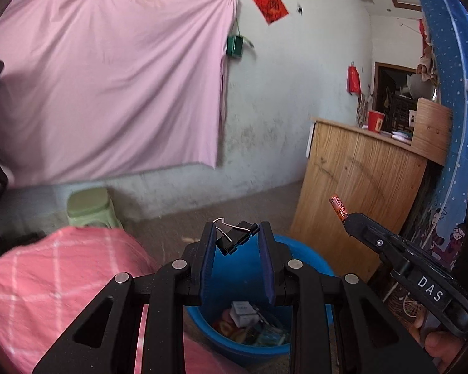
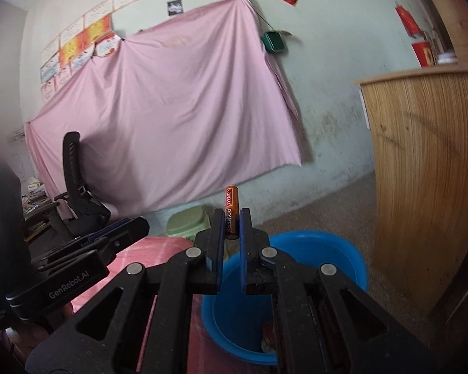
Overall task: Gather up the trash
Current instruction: 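Carry the orange battery and black binder clip over the blue basin, then open both grippers to drop the battery and clip into the basin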
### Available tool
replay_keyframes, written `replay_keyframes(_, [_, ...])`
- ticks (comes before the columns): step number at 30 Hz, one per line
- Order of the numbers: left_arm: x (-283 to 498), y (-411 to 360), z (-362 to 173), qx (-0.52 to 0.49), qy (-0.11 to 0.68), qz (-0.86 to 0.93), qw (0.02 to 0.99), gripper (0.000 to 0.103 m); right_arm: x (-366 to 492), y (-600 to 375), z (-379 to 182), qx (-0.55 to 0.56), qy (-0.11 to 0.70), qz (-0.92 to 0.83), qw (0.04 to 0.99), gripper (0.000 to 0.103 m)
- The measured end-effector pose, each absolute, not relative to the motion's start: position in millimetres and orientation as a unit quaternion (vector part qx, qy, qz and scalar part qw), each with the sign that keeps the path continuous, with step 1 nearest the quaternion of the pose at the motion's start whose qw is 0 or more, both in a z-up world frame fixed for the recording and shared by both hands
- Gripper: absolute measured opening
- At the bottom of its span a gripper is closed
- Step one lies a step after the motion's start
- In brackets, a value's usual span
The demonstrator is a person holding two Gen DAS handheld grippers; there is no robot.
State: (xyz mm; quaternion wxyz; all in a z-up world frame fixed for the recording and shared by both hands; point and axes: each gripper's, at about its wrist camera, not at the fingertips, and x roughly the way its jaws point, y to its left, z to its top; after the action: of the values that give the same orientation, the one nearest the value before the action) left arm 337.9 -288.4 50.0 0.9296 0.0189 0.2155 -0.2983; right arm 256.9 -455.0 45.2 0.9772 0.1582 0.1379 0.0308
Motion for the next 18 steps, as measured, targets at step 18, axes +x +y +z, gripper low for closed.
replay_keyframes(18, [381, -321, 12, -0.007, 0.341, -0.304, 0.889, 0.033, 280, -490, 3, 0.206, 0.224, 0.006, 0.953, 0.031])
